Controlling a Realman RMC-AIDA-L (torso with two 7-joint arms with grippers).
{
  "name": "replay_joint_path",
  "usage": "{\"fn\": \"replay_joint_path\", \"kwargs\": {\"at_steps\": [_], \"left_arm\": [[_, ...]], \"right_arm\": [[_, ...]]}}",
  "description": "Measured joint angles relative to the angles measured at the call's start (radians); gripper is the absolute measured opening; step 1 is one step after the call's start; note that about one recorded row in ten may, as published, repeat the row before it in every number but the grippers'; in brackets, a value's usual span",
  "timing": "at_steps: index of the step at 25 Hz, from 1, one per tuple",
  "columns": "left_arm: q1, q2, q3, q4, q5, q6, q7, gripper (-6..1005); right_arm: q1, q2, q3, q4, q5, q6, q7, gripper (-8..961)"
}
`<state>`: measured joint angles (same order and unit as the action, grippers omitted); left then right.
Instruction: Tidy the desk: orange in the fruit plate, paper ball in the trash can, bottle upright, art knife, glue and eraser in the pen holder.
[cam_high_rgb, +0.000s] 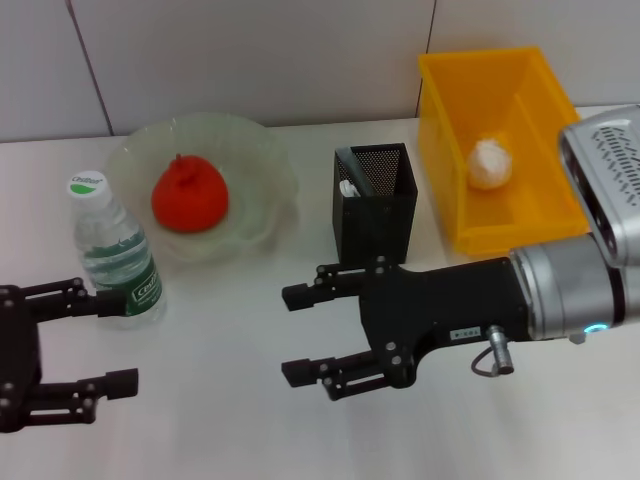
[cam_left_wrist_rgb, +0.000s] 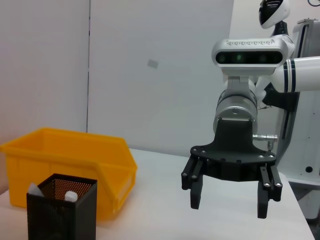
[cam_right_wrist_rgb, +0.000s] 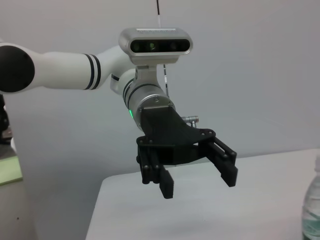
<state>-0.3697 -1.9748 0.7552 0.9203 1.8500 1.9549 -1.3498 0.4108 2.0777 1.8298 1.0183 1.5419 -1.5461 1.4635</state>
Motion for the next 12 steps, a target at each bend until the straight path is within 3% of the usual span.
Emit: {"fn": "replay_joint_path", "kwargs": {"at_steps": [12], "left_arm": [[-0.062, -0.025, 0.001, -0.013, 0.045, -0.026, -0.001, 785]], "right_arm": [[-0.048, -0.002, 0.114, 0.001, -0.015, -0.062, -0.006, 733]]}}
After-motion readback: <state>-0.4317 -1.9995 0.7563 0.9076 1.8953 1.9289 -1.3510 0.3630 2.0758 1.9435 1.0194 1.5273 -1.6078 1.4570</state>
